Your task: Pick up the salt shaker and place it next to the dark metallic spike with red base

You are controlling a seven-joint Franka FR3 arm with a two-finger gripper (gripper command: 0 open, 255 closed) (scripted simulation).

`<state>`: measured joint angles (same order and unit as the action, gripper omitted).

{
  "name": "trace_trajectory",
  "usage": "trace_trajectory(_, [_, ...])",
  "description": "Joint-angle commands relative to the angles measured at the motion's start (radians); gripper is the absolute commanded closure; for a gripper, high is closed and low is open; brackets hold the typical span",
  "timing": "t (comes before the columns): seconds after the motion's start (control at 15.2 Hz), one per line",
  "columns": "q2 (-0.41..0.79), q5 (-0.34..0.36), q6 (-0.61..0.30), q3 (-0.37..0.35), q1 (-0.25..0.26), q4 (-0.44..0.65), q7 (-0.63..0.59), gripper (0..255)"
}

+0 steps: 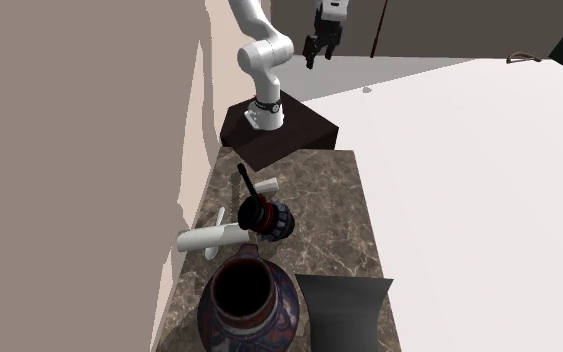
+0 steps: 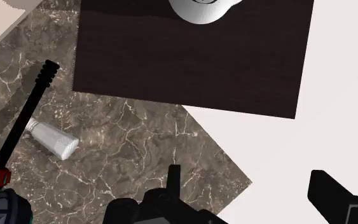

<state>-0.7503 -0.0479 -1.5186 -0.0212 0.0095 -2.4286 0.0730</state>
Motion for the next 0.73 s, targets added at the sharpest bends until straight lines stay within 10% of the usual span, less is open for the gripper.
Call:
trace_trajectory(0.0, [0.0, 0.0, 0.0, 0.0, 0.0, 0.0, 0.0, 0])
trace_trajectory(0.66, [-0.047, 0.213, -0.201, 0.231, -0.009, -0.24, 0.444, 0])
